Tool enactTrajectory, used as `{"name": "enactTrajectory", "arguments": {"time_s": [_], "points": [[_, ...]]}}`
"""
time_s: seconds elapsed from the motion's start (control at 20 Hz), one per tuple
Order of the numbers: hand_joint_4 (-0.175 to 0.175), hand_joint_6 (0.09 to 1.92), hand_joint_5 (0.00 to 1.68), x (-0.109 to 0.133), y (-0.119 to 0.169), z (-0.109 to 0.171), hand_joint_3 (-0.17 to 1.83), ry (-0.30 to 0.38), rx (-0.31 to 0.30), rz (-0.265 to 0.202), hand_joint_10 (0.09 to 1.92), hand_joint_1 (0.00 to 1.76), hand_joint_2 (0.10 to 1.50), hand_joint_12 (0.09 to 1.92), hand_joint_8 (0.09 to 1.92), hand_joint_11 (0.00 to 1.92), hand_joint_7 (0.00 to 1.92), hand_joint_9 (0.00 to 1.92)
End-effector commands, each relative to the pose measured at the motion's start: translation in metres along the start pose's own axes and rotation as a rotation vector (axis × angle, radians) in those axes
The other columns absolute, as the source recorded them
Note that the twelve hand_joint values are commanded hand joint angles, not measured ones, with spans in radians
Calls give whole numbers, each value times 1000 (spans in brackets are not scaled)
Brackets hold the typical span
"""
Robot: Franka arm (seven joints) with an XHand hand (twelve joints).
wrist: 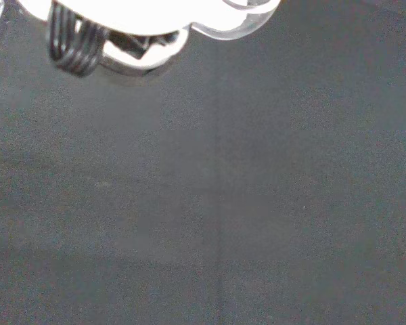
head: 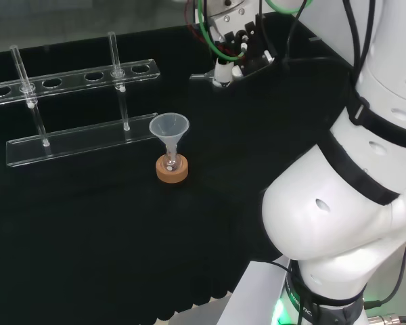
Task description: Pour all the NaCl from the weighing funnel into the round-bottom flask.
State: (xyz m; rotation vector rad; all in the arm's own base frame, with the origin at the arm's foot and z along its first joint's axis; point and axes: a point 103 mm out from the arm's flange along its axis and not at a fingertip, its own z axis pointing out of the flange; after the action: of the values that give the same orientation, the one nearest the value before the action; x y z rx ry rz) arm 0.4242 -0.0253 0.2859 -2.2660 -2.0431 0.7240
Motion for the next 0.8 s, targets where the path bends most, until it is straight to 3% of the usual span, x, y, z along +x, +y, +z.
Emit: {"name": "enactTrajectory", "arguments": {"time_s": [0.05,0.8], "points": [[175,437,1368,31,-32,-3,511,-78,15,-18,250,1137,701,931,682,978,649,1091],[175,446,1364,53,-53,7,513,-107,55,-20,247,1137,702,930,683,984,659,1107]]}}
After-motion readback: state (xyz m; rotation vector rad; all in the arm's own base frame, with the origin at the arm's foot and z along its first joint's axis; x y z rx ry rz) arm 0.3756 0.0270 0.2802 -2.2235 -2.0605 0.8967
